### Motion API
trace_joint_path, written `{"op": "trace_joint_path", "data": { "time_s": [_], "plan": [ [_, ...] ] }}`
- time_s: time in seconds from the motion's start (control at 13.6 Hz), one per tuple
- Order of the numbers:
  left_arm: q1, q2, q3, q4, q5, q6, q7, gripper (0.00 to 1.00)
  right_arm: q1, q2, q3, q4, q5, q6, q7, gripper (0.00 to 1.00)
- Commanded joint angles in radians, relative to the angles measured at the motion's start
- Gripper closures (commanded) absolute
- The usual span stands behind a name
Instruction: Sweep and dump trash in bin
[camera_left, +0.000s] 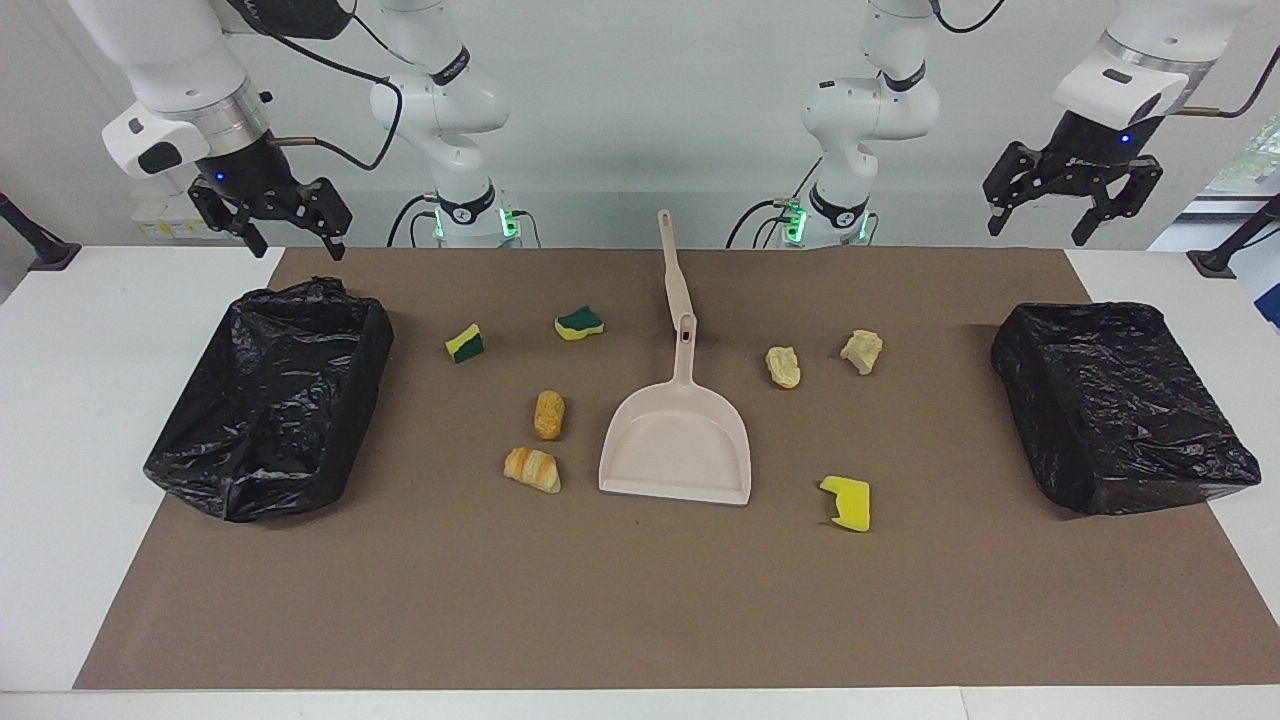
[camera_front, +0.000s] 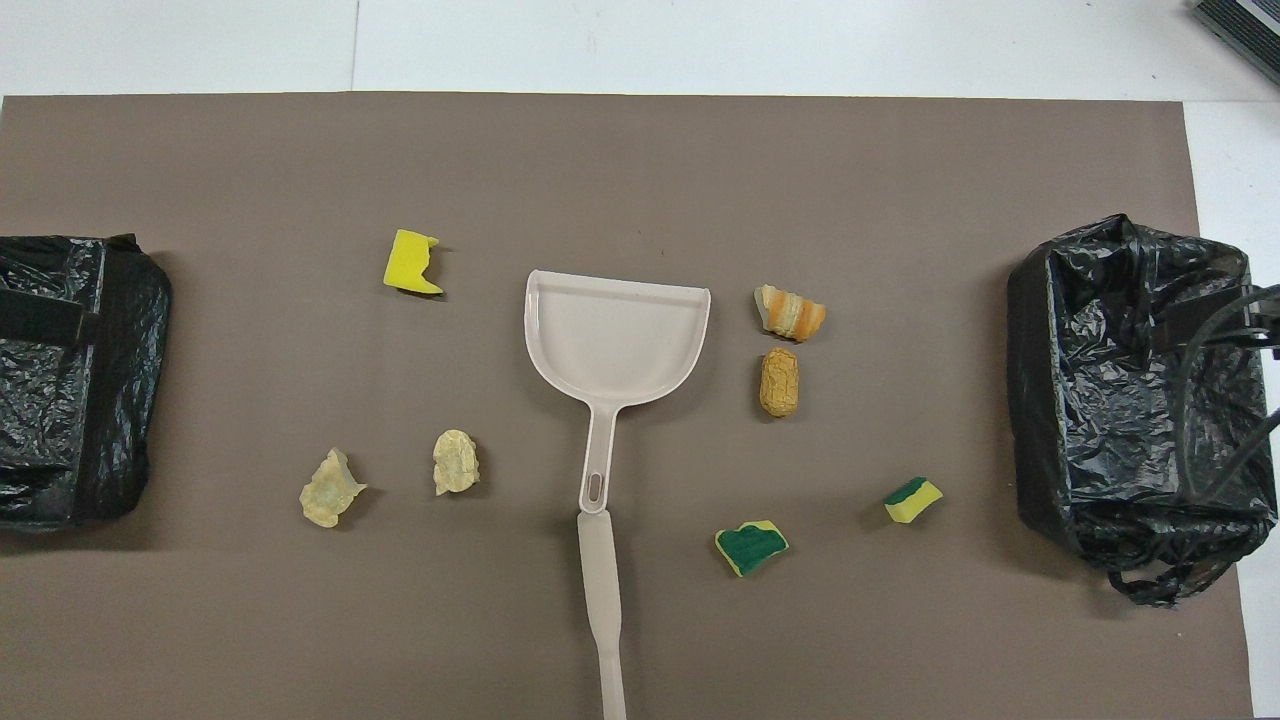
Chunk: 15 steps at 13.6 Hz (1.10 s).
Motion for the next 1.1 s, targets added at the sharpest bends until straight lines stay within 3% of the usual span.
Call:
{"op": "trace_joint_path", "data": {
  "time_s": [0.0, 0.44, 0.81, 1.03],
  "plan": [
    [0.012, -0.018, -0.008, -0.020, 0.003, -0.018, 0.012, 0.00, -0.004, 0.013, 0.006, 0.020, -0.017, 0.008, 0.031, 0.00],
    [-0.006, -0.036, -0.018, -0.042, -0.001, -0.023, 0.006, 0.00, 0.010, -0.028, 0.029, -0.040, 0.004, 0.019, 0.021, 0.00],
    [-0.032, -0.193, -0.107, -0.323, -0.010, 0.003, -0.161, 0.00, 0.040, -0.051, 0.040, -0.080, 0.004, 0.027, 0.031, 0.00],
    [-0.156, -0.234, -0.110, -0.483, -0.026, 0.092, -0.302, 0.00, 0.070, -0.077, 0.041, -0.127, 0.073, 0.031, 0.106, 0.00]
  ]
}}
